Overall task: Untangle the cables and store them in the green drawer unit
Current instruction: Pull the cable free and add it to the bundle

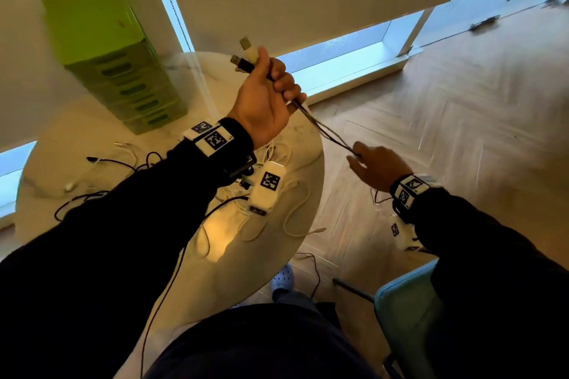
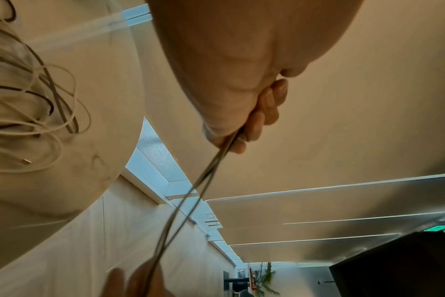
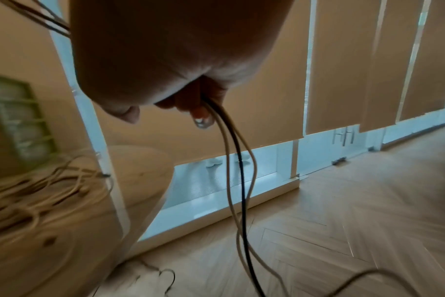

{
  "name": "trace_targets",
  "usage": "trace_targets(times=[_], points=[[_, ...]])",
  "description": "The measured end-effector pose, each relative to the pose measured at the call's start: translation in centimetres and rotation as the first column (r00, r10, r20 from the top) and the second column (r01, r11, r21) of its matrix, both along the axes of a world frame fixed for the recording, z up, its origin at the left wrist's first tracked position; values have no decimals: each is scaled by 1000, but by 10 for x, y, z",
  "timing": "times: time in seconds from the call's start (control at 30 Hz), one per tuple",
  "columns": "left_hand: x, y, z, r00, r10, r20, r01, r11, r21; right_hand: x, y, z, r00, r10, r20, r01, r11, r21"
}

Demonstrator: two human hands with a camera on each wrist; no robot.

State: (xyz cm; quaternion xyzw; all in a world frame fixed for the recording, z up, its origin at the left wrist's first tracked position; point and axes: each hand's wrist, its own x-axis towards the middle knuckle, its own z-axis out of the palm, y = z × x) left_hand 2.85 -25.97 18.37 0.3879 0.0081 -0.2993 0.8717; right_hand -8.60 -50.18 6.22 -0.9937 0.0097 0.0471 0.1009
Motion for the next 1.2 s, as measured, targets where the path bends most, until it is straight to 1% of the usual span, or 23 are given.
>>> trace_targets(times=[0.07,0.17,0.23,0.3,0.37,0.47,0.5,0.53,0.57,0.63,0.7,0.73,0.77,0.83,0.9,0.93,0.97,1.03,1.07,1.1,1.13,1.17,1.2], points=[[1,1,-2,997,77,26,-77,997,-22,-5,10,-11,984,53,-168,-52,999,10],[3,6,-6,991,131,7,-131,991,-20,-17,12,-25,947,82,-310,-80,997,20],[2,11,-11,994,112,-7,-112,994,6,-17,6,-28,909,47,-414,-35,999,37],[-2,15,-16,999,52,10,-53,996,68,-9,1,-23,866,-13,-500,32,999,30],[-8,17,-18,999,-38,36,33,991,129,4,2,-11,866,-28,-499,83,993,88],[-17,19,-15,984,-174,40,168,978,120,19,24,8,888,50,-457,127,929,349],[-18,20,-13,976,-212,40,206,972,110,20,34,12,884,90,-459,113,911,396],[-19,22,-11,968,-247,38,241,965,106,20,44,13,875,140,-464,67,913,401],[-20,25,-10,960,-280,31,275,955,113,17,52,10,862,176,-476,10,932,362],[-24,31,-15,943,-333,-8,329,929,171,6,63,3,849,165,-502,-76,978,193],[-33,38,-27,938,-343,-43,341,901,268,-7,69,1,843,127,-523,-135,991,23],[-40,44,-34,940,-336,-58,337,891,304,-13,75,3,826,119,-550,-161,987,-28],[-46,46,-40,941,-328,-77,335,884,327,-18,79,6,802,114,-586,-177,983,-50],[-56,54,-48,944,-311,-107,328,878,347,-30,90,7,739,126,-662,-178,984,-11],[-59,65,-49,952,-287,-107,307,882,358,-43,102,5,682,171,-711,-129,985,113],[-58,73,-47,956,-275,-99,292,884,364,-48,107,3,663,202,-721,-60,974,218],[-56,82,-45,960,-264,-91,278,888,365,-52,113,0,652,232,-722,42,940,340],[-51,98,-38,965,-249,-78,260,896,360,-54,125,-3,655,239,-717,288,799,529],[-50,108,-35,968,-239,-72,248,899,360,-52,132,-4,653,227,-722,390,717,578],[-49,116,-32,971,-230,-67,238,900,364,-48,137,-5,654,200,-730,463,657,595],[-49,125,-30,973,-221,-61,228,899,374,-44,144,-8,669,176,-722,489,628,606],[-50,131,-29,974,-218,-56,223,894,388,-41,148,-13,706,150,-692,457,651,606],[-51,137,-30,975,-217,-52,219,889,403,-38,150,-21,761,139,-633,344,742,576]])
